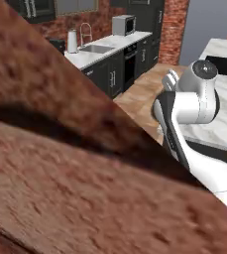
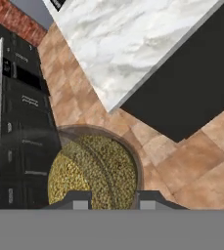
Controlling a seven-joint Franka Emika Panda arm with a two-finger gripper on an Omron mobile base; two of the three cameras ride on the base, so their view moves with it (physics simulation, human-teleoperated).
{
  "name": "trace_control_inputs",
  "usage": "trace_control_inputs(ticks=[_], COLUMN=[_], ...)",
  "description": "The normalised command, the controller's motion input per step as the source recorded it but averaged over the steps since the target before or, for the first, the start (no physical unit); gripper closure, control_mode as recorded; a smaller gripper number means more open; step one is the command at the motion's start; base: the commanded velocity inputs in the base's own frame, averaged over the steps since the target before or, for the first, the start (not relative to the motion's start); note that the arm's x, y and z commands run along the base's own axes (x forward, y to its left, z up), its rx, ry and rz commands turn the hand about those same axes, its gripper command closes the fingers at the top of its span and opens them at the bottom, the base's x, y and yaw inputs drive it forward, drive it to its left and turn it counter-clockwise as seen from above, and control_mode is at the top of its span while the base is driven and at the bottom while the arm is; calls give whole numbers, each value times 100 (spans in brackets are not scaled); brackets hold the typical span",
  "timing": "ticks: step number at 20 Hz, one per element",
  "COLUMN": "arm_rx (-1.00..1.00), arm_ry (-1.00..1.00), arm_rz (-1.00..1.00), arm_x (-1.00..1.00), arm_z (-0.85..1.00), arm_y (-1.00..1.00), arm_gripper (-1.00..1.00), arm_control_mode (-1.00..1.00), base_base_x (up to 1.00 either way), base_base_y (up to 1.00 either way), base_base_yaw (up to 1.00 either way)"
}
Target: Pick the jar and jar from the dining table and place them in the open cabinet. Close the cabinet after placing the objects.
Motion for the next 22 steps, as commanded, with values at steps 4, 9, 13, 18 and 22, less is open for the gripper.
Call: trace_control_inputs(ticks=[4,9,13,18,22], arm_rx=[0,0,0,0,0], arm_ry=[0,0,0,0,0], arm_rz=[0,0,0,0,0], arm_x=[0,0,0,0,0], arm_z=[0,0,0,0,0], arm_y=[0,0,0,0,0], arm_gripper=[100,100,100,100,100], arm_control_mode=[100,100,100,100,100], base_base_x=[57,61,61,70,79], base_base_y=[67,71,75,77,77], base_base_yaw=[-44,-43,-42,-40,-40])
